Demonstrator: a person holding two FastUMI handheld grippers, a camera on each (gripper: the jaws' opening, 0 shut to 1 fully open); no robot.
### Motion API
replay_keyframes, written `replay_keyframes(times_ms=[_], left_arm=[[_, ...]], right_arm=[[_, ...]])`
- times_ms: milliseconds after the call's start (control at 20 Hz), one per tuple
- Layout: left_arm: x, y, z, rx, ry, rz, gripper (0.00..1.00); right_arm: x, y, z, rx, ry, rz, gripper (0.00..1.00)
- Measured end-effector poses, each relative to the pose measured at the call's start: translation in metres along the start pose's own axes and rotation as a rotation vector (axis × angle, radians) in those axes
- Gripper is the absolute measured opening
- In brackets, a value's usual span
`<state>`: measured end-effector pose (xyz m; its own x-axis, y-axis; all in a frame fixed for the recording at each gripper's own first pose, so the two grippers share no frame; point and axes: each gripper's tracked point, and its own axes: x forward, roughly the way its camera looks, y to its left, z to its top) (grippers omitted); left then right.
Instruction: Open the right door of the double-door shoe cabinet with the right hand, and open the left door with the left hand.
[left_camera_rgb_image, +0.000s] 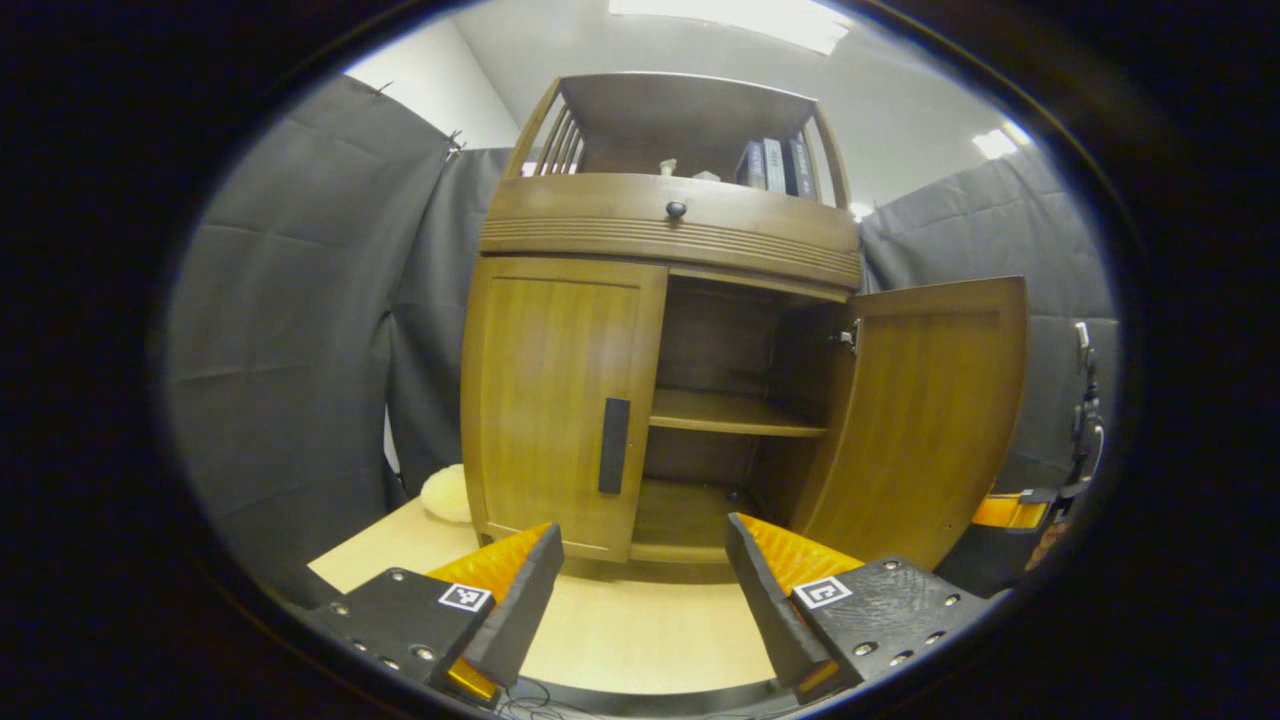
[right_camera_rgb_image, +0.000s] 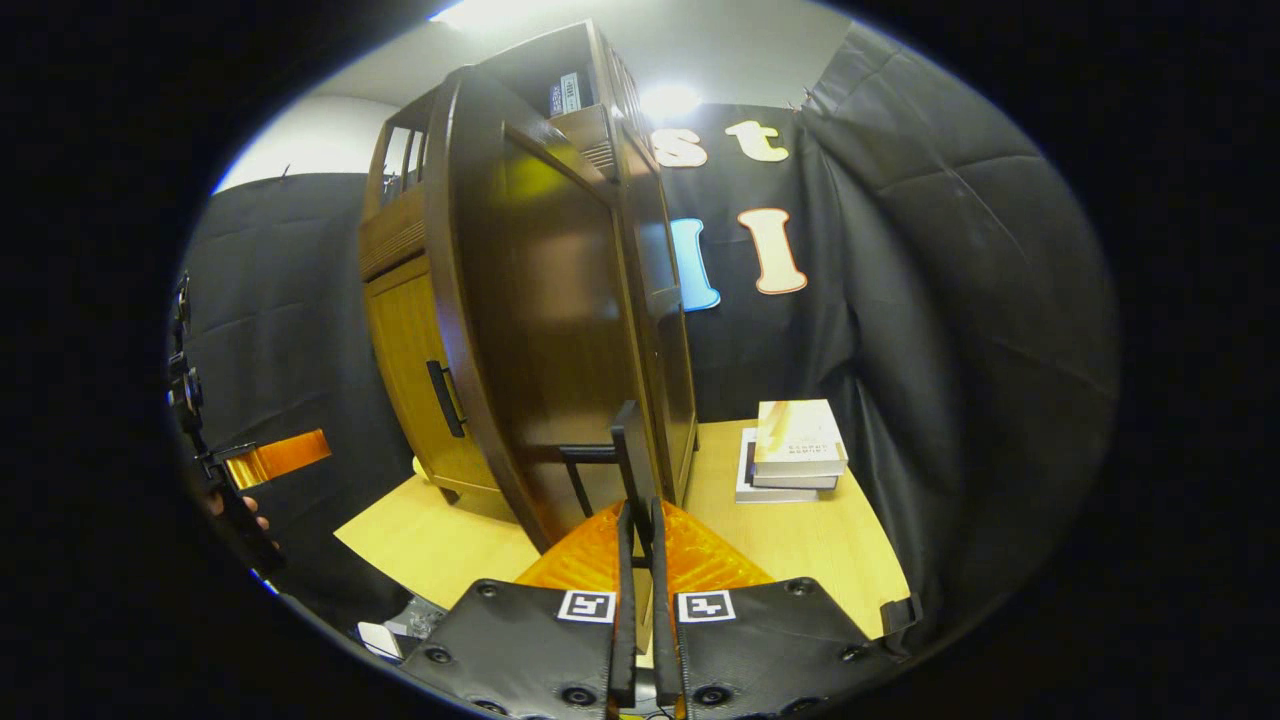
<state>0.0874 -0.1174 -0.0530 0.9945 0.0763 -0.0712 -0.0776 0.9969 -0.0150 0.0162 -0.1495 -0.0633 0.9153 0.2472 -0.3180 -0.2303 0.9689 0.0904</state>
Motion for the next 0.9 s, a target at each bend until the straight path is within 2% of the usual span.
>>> replay_keyframes(times_ms=[50, 150, 200, 300, 450, 500, 550, 650, 700, 850, 900], left_arm=[[0.001, 0.005, -0.003, -0.008, 0.007, -0.002, 0.95], [0.005, 0.015, -0.005, -0.018, 0.023, -0.012, 0.96], [0.008, 0.024, -0.006, -0.015, 0.022, -0.012, 0.94], [0.014, 0.043, 0.002, -0.016, 0.018, -0.012, 0.94], [0.029, 0.072, 0.016, -0.042, 0.002, -0.025, 0.95], [0.032, 0.082, 0.019, -0.052, -0.008, -0.036, 0.95], [0.035, 0.091, 0.024, -0.057, -0.02, -0.048, 0.96], [0.041, 0.106, 0.028, -0.052, -0.03, -0.071, 0.96], [0.044, 0.114, 0.027, -0.056, -0.024, -0.084, 0.96], [0.036, 0.138, 0.035, -0.064, -0.038, -0.108, 0.96], [0.028, 0.148, 0.034, -0.059, -0.039, -0.109, 0.96]], right_arm=[[-0.007, 0.0, -0.002, 0.005, 0.007, -0.017, 0.08], [-0.022, -0.003, -0.008, 0.016, 0.03, -0.071, 0.07], [-0.029, -0.003, -0.008, 0.021, 0.038, -0.094, 0.0], [-0.046, 0.003, -0.007, 0.022, 0.049, -0.133, 0.0], [-0.062, 0.032, -0.011, 0.014, 0.067, -0.168, 0.04], [-0.065, 0.044, -0.009, -0.01, 0.064, -0.176, 0.0], [-0.063, 0.058, -0.003, -0.036, 0.049, -0.178, 0.04], [-0.053, 0.088, 0.011, -0.073, 0.016, -0.166, 0.04], [-0.044, 0.105, 0.018, -0.075, 0.002, -0.147, 0.0], [-0.016, 0.158, 0.032, -0.094, -0.02, -0.09, 0.0], [-0.009, 0.172, 0.033, -0.107, -0.017, -0.076, 0.04]])
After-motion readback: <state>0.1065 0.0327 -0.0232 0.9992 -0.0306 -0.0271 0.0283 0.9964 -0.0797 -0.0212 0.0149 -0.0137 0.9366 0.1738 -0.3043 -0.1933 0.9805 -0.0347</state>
